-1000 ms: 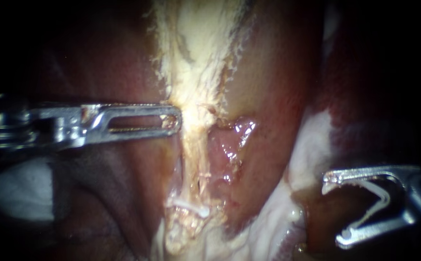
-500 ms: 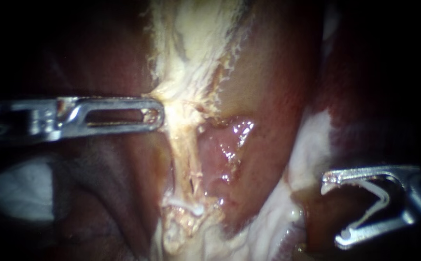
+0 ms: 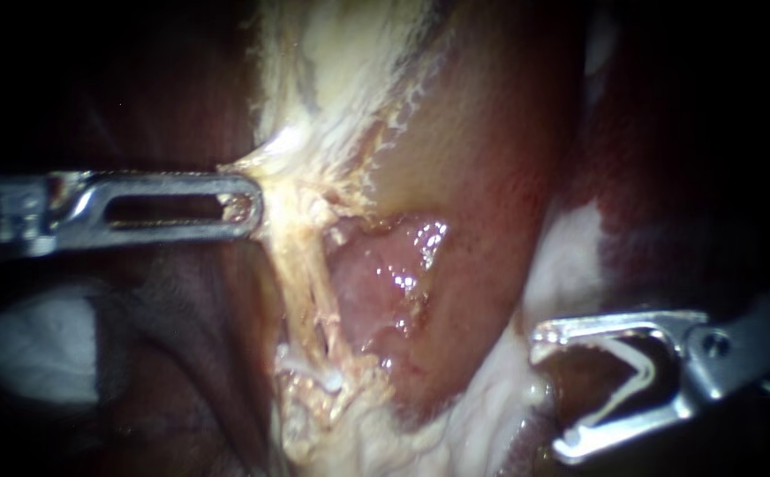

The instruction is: Clipping second clip left tube

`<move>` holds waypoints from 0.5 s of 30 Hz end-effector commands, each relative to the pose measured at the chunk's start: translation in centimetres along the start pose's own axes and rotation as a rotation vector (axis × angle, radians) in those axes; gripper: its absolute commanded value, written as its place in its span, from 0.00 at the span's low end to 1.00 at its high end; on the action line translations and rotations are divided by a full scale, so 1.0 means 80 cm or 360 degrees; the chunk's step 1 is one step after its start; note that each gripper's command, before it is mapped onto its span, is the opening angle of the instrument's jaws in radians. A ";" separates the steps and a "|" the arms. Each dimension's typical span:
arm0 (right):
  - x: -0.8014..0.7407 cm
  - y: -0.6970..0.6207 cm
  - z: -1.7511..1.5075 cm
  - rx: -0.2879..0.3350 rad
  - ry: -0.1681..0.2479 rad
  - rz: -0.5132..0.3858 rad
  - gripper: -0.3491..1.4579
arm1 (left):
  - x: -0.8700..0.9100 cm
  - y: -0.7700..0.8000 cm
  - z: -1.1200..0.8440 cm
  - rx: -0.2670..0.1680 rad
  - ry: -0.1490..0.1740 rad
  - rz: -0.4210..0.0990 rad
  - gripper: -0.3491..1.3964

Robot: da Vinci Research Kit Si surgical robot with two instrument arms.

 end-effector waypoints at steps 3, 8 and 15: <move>-0.0003 0.0014 0.0030 0.0005 0.0006 0.0075 0.52 | 0.0001 -0.0001 0.0000 -0.0001 -0.0001 0.0000 0.00; -0.0007 0.0039 0.0080 0.0000 0.0014 0.0181 0.52 | 0.0002 -0.0003 -0.0001 -0.0003 -0.0003 -0.0001 0.00; -0.0015 0.0062 0.0137 0.0013 0.0025 0.0271 0.52 | 0.0003 -0.0003 -0.0001 -0.0003 -0.0004 -0.0001 0.00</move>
